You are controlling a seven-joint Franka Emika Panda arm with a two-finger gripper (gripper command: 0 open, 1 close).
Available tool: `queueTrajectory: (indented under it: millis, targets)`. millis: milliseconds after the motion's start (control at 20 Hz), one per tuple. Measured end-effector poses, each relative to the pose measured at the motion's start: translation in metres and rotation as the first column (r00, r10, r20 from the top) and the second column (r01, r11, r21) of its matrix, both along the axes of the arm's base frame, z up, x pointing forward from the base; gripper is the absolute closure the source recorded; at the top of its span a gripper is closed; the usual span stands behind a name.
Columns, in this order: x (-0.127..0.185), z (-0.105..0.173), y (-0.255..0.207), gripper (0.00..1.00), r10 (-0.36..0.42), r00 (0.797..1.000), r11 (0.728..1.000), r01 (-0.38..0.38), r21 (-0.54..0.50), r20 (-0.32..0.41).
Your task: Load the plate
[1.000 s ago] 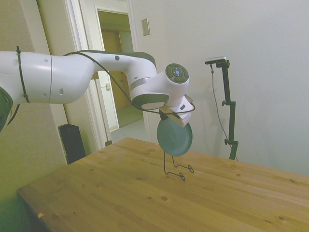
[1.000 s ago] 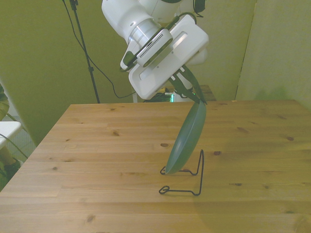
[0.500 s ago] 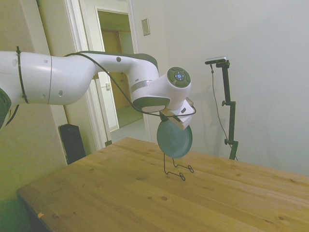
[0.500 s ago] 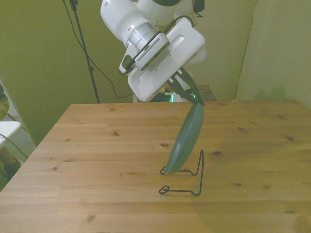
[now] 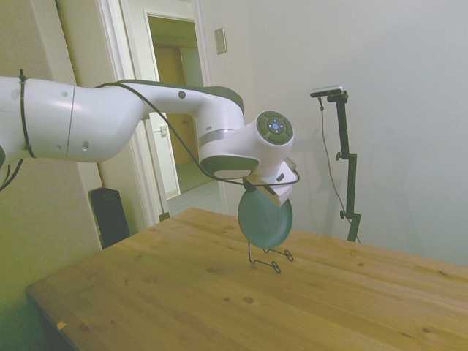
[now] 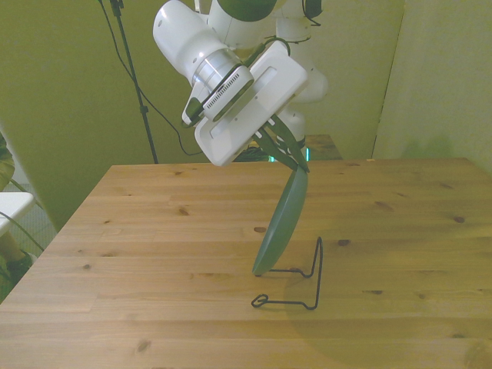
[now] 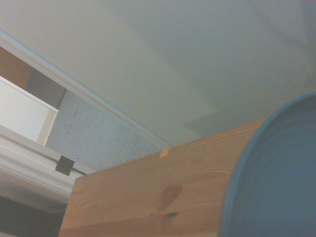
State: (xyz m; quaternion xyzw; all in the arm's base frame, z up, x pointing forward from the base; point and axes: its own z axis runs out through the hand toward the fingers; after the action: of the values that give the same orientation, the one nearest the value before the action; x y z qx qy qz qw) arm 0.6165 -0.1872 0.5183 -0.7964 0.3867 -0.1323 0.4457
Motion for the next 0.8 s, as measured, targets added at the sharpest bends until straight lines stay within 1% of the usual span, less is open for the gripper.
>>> queueTrajectory:
  millis: [550,800]
  targets:
    - [0.010,-0.030,-0.004,1.00,0.012,1.000,1.000,-0.012,0.013,0.010]
    - [0.014,-0.032,0.001,1.00,0.018,1.000,1.000,-0.018,0.014,0.012]
